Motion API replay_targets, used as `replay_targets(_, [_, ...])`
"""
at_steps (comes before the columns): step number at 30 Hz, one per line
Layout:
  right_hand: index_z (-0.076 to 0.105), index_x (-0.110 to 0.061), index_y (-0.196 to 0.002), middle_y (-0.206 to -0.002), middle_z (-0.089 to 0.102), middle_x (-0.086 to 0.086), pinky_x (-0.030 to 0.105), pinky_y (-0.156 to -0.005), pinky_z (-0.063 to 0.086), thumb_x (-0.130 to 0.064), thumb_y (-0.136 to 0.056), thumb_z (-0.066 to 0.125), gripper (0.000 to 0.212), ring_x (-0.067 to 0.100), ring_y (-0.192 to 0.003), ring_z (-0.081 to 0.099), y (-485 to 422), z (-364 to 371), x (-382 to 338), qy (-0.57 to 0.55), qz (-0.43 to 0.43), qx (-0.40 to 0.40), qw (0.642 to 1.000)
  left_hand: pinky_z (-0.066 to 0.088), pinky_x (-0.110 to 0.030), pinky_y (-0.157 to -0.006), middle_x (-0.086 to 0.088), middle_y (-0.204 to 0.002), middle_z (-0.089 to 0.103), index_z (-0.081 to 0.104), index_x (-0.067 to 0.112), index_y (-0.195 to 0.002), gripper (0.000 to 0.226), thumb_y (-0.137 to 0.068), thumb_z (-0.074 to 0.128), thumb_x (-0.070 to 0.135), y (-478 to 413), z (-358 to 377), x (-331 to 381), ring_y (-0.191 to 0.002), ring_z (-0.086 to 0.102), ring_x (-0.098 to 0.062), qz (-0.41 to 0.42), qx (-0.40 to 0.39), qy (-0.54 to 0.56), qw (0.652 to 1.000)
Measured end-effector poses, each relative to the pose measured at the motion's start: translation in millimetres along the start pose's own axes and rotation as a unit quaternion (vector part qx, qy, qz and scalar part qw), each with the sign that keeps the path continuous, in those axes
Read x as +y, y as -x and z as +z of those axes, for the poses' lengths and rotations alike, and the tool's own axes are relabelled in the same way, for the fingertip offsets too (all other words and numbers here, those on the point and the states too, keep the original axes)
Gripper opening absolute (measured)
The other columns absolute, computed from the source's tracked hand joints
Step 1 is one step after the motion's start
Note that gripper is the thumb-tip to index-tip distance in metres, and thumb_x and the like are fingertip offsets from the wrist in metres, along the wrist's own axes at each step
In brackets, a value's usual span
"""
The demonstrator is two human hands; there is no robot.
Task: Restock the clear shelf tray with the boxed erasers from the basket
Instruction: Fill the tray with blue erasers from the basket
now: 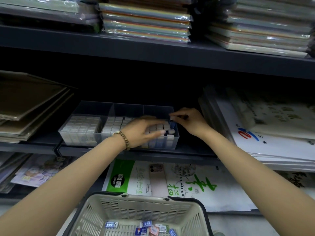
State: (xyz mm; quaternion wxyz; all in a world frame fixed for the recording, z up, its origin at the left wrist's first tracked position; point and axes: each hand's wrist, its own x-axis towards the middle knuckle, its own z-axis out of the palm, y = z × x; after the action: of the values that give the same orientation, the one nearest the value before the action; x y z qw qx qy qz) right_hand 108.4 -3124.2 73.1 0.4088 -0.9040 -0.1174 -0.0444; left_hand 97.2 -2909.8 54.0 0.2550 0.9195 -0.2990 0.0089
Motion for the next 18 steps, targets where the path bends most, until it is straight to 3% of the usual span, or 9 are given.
replay_targets(3, [0.071, -0.021, -0.100, -0.090, 0.062, -0.015, -0.003, -0.068, 0.041, -0.017, -0.085, 0.068, 0.016, -0.006, -0.082, 0.058, -1.7, 2.5, 2.4, -0.106, 0.058, 0.009, 0.993, 0.039, -0.025, -0.093, 0.009, -0.118, 0.053, 0.056, 0.031, -0.123, 0.038, -0.090, 0.048, 0.048, -1.5, -9.5, -16.7, -0.114, 0.049, -0.012, -0.058, 0.093, 0.055, 0.992])
replay_targets(6, [0.072, -0.025, -0.088, -0.083, 0.065, -0.020, 0.003, -0.057, 0.044, -0.019, -0.079, 0.074, 0.011, -0.012, -0.073, 0.060, -2.9, 7.5, 3.8, -0.158, 0.137, -0.016, 0.978, 0.044, -0.033, -0.097, 0.007, -0.118, 0.059, 0.062, 0.030, -0.114, 0.026, -0.092, 0.054, 0.039, -2.2, -12.8, -24.7, -0.113, 0.054, -0.013, -0.104, 0.086, 0.103, 0.986])
replay_targets(10, [0.069, -0.030, -0.082, -0.084, 0.066, -0.018, 0.011, -0.055, 0.043, -0.023, -0.076, 0.077, 0.012, -0.005, -0.079, 0.057, -1.6, 10.2, 8.9, -0.190, 0.189, 0.008, 0.963, 0.043, -0.027, -0.095, 0.009, -0.124, 0.056, 0.061, 0.029, -0.119, 0.031, -0.092, 0.050, 0.041, 4.6, -6.7, -23.8, -0.112, 0.053, -0.011, -0.080, 0.075, 0.048, 0.993])
replay_targets(16, [0.063, -0.013, -0.095, -0.084, 0.061, -0.003, 0.009, -0.047, 0.045, -0.007, -0.079, 0.072, 0.019, 0.004, -0.071, 0.054, -6.1, 16.6, -1.6, -0.189, 0.221, 0.040, 0.956, 0.033, -0.027, -0.103, 0.008, -0.139, 0.047, 0.056, 0.027, -0.128, 0.041, -0.095, 0.040, 0.046, 13.2, -6.6, -17.4, -0.128, 0.038, -0.012, -0.041, 0.049, -0.063, 0.996])
replay_targets(18, [0.062, -0.011, -0.102, -0.087, 0.061, -0.003, 0.011, -0.054, 0.047, -0.008, -0.080, 0.071, 0.024, 0.005, -0.076, 0.056, 1.0, 13.9, -8.1, -0.192, 0.209, 0.042, 0.958, 0.031, -0.028, -0.105, 0.006, -0.141, 0.045, 0.052, 0.025, -0.131, 0.045, -0.095, 0.038, 0.048, 17.6, -8.7, -10.2, -0.130, 0.037, -0.014, -0.051, 0.044, -0.063, 0.996])
